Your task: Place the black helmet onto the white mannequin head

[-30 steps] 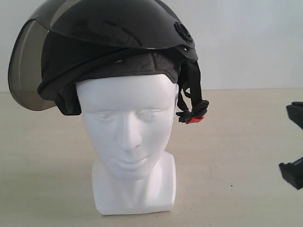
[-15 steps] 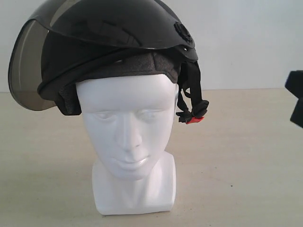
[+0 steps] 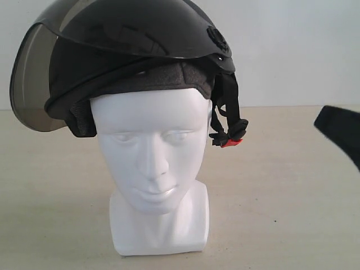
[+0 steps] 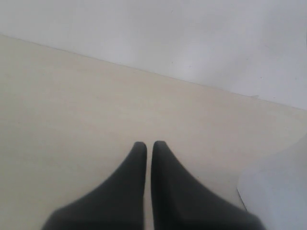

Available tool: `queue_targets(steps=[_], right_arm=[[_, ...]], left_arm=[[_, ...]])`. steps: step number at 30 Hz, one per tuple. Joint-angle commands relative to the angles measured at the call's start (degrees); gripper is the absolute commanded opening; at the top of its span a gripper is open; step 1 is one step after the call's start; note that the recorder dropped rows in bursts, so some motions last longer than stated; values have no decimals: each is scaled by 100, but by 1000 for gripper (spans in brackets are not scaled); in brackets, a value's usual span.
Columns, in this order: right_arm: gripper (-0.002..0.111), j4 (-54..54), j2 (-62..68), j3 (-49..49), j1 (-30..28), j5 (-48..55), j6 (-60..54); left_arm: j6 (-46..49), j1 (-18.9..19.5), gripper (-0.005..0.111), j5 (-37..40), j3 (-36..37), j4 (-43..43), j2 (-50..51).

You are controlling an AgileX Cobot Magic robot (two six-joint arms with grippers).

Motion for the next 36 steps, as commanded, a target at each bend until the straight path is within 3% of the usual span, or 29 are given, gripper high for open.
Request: queue_targets(steps=[1,5,8,18,21,25,29,32,36], right_arm=[[0,87,-36,-100,5,812,-512],[0,317,-87,-100,5,1396,-383],[0,-281,-87,-70,5,1510,293],[0,-5317,-72,-70,-5,775,5801],[0,-5822,-87,-70,-5,266,7080],[0,-5837,-97,-347,-39,445,7257],[0,-6659,-97,-1149,-444,1871,7640],[0,-7857,0,-1990,-759,3712,7824],[0,-9552,364,-3026,-860,6397,7006]], left_arm=[[25,-49,4,-19,22,-11,-16],[25,-49,4,-19,22,-11,-16],[25,-49,4,-19,22,-11,-16],[25,-49,4,-19,22,-11,-16],[25,-49,4,-19,22,-11,-16],[25,-49,4,-19,22,-11,-16],[25,-49,4,-19,22,-11,-16],[25,-49,4,-19,22,-11,-16],[25,-49,4,-19,22,-11,-16]])
